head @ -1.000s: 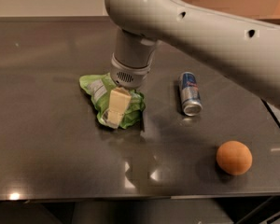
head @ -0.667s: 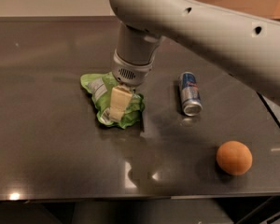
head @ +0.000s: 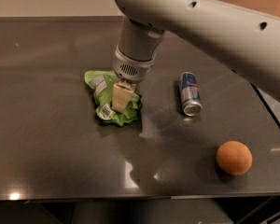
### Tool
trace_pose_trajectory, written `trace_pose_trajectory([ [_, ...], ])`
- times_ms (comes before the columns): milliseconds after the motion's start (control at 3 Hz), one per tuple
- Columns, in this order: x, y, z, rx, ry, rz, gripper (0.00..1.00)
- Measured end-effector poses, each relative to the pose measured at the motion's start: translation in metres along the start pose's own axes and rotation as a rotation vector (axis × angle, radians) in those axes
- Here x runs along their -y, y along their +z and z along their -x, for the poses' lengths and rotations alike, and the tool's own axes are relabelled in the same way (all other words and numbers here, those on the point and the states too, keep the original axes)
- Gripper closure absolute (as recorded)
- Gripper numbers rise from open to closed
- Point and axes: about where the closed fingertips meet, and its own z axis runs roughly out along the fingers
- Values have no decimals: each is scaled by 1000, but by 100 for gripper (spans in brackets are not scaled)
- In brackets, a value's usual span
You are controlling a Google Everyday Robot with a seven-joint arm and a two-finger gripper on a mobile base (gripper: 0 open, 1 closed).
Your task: Pick green rice chip bag
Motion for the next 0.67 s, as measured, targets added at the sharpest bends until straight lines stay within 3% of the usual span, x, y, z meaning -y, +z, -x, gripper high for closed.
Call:
trace_pose_trajectory([
  [333, 0, -1, 1, 3, -7, 6, 100],
  [667, 0, -12, 3, 31, -23, 12, 100],
])
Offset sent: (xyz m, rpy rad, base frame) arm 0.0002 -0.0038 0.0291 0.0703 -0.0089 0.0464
